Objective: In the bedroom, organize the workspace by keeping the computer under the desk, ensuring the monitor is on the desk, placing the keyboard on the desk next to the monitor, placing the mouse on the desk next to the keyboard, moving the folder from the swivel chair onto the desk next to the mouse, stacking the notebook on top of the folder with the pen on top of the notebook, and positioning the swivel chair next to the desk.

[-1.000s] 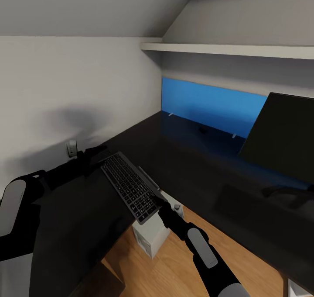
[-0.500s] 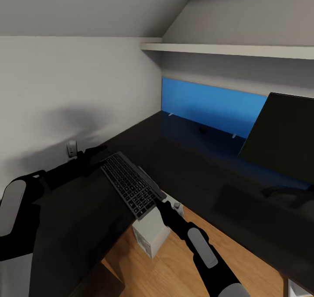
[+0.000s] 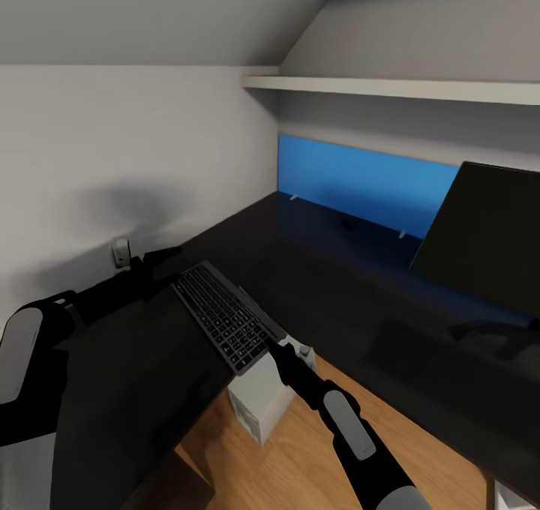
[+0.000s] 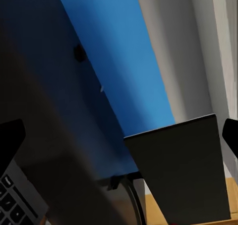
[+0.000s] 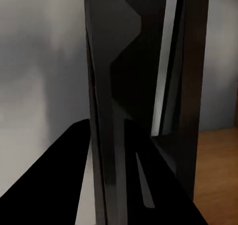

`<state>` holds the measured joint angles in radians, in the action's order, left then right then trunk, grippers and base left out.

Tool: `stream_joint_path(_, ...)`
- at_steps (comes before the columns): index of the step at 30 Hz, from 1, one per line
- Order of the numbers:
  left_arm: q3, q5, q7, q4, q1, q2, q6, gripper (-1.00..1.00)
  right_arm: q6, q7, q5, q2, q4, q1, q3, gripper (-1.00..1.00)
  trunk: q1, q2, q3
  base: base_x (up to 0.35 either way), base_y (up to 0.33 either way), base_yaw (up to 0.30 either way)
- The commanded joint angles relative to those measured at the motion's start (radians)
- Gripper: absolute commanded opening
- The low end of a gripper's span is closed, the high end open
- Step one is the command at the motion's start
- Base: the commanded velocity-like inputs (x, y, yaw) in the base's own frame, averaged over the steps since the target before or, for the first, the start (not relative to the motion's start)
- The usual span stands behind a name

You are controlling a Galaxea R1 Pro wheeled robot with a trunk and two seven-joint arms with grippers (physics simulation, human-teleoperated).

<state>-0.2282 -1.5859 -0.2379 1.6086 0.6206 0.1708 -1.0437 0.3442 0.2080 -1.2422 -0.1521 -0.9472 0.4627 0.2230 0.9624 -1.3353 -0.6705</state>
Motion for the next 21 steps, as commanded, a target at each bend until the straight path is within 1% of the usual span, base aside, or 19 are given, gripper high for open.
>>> stream_joint_path(1, -0.002, -0.01, -0.009, 0.001, 0.002, 0.0, -0.004, 1.0, 0.004, 0.0, -0.006, 0.0, -0.001, 0.0, -0.001, -1.0, -0.004, 0.007, 0.002, 0.0, 0.0, 0.0)
stream_joint_path(15, -0.005, -0.022, -0.005, 0.001, 0.01, 0.001, -0.004, 1.0, 0.014, -0.004, -0.006, 0.003, -0.019, 0.0, -0.002, -1.0, -0.058, 0.105, 0.046, 0.0, 0.0, 0.0)
stream_joint_path(17, -0.005, -0.023, -0.004, 0.001, 0.012, 0.006, -0.004, 1.0, 0.016, -0.005, -0.006, 0.004, -0.022, 0.001, -0.002, -1.0, -0.065, 0.119, 0.053, 0.0, 0.0, 0.0)
stream_joint_path(20, -0.007, -0.024, 0.0, 0.001, 0.013, 0.018, -0.004, 1.0, 0.033, -0.006, -0.007, 0.017, -0.041, 0.002, -0.002, -1.0, -0.077, 0.14, 0.062, 0.0, 0.0, 0.0)
stream_joint_path(21, -0.007, -0.025, 0.007, 0.001, 0.014, 0.027, -0.004, 1.0, 0.061, -0.007, -0.009, 0.035, -0.065, 0.001, -0.002, -1.0, -0.081, 0.147, 0.065, 0.0, 0.0, 0.0)
